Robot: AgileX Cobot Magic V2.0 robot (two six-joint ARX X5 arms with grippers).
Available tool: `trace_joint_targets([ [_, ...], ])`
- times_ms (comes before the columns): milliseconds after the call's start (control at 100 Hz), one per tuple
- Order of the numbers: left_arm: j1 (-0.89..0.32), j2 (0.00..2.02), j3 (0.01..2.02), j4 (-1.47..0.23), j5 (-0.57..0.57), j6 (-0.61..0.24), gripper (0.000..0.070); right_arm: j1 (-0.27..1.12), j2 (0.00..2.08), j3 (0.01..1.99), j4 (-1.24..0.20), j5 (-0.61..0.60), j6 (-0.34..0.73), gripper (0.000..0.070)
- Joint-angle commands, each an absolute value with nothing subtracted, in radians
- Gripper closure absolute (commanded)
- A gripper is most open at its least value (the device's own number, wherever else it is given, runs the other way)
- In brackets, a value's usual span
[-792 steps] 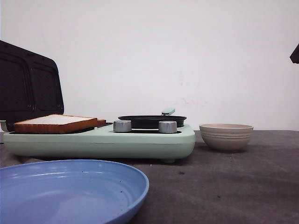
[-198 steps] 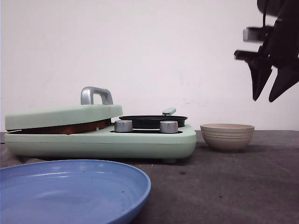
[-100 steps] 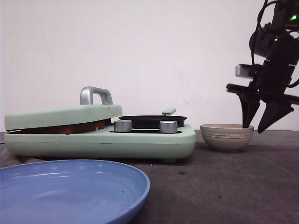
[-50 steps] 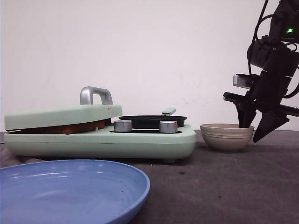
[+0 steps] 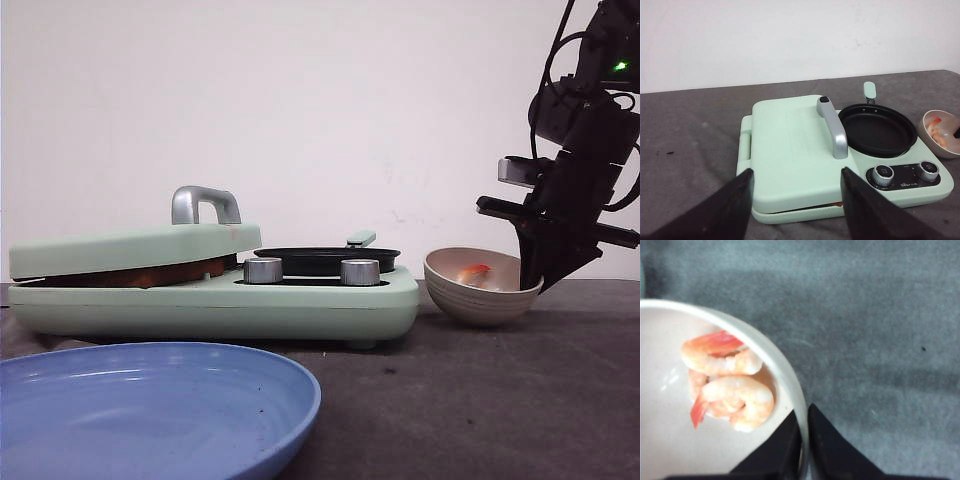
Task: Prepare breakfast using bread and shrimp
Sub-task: 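Grip the bowl rim with the right gripper and lift it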
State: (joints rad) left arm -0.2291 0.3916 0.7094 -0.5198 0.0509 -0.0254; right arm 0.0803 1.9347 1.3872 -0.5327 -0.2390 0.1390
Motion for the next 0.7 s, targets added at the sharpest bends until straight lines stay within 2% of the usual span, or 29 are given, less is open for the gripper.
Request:
trace_joint_targets([
  [0, -0.229, 0.393, 0.717, -0.509, 0.047, -0.031, 0.0416, 0.084, 1.963, 1.410, -0.524, -0.249, 0.151, 0.0698],
  [280, -0.229, 0.393, 0.717, -0.509, 0.047, -0.031, 0.0416, 0.083, 1.936, 1.410, -0.523, -0.277, 0.150, 0.0698],
  [690, -0.229, 0.393, 0.717, -0.509, 0.047, -0.031, 0.0416, 0.086, 1.781, 1.410, -0.470, -0.334, 0.171, 0.0698],
])
